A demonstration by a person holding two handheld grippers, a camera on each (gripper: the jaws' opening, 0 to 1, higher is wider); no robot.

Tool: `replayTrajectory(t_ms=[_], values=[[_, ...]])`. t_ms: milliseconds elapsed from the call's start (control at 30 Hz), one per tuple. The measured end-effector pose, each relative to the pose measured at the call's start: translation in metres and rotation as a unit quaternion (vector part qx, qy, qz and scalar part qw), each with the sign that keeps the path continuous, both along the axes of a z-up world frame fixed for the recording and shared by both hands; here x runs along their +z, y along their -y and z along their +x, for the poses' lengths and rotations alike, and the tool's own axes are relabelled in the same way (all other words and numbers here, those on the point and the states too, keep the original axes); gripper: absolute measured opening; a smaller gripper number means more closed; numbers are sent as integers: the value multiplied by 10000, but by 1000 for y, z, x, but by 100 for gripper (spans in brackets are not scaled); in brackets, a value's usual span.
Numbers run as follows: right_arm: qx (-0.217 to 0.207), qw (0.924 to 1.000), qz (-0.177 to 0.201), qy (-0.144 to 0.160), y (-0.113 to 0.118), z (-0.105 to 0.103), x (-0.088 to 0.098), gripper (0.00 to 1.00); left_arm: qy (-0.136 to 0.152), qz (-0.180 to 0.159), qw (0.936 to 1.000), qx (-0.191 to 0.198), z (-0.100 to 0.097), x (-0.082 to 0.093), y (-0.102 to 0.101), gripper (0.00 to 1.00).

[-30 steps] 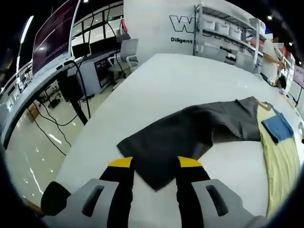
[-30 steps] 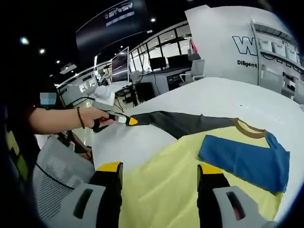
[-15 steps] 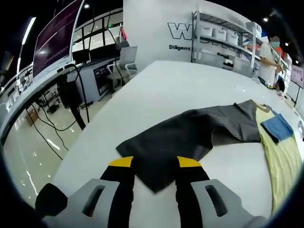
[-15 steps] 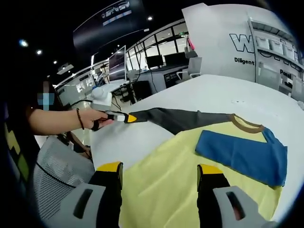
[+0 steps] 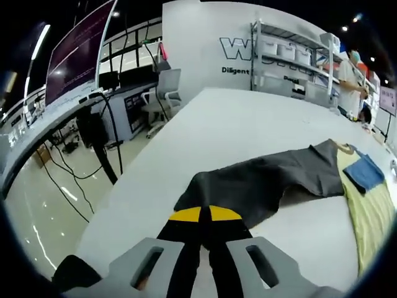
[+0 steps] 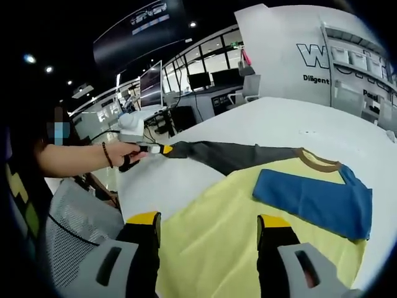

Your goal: Fold the garment on the visible template until the final outline fits inside the template.

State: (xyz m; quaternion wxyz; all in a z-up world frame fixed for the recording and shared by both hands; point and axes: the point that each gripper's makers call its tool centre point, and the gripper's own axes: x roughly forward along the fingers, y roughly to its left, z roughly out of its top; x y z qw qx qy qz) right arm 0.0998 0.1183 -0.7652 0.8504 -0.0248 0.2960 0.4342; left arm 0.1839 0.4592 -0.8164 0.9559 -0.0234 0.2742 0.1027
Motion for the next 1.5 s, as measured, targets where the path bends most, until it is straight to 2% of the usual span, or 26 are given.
replayTrajectory(t_ms=[67,267,467,500,567,633,867,967,1200,1267,1500], values=[[-5,10000,3,7,0,0,0,60,65,34,10000,-22,2,7,-3,0],[-19,10000,-4,-3,0,0,0,60,562,-292,9980,18,11,43,-3,0],[-40,10000,-32,20,1,0,-1,60,840,-631,9944,63,18,61,2,0],[-39,10000,-36,24,1,1,0,60,857,-599,9945,44,19,63,3,0],[-24,10000,-34,33,0,0,0,61,1075,-514,9929,-35,23,72,5,0],[-31,10000,-39,47,0,0,1,61,1204,-667,9904,-92,25,79,9,0],[-29,9995,-220,239,3,3,3,65,1452,-745,9865,-120,28,99,14,0],[-64,9990,-265,349,3,6,6,71,1552,-800,9846,-114,27,108,16,0],[-384,9980,-233,449,12,15,11,76,1750,-934,9800,-185,28,125,24,0],[-502,9974,-231,454,16,18,12,78,1851,-1076,9766,-204,31,131,28,0],[-744,9960,-222,448,27,22,13,85,2011,-1056,9729,-433,35,152,54,0]])
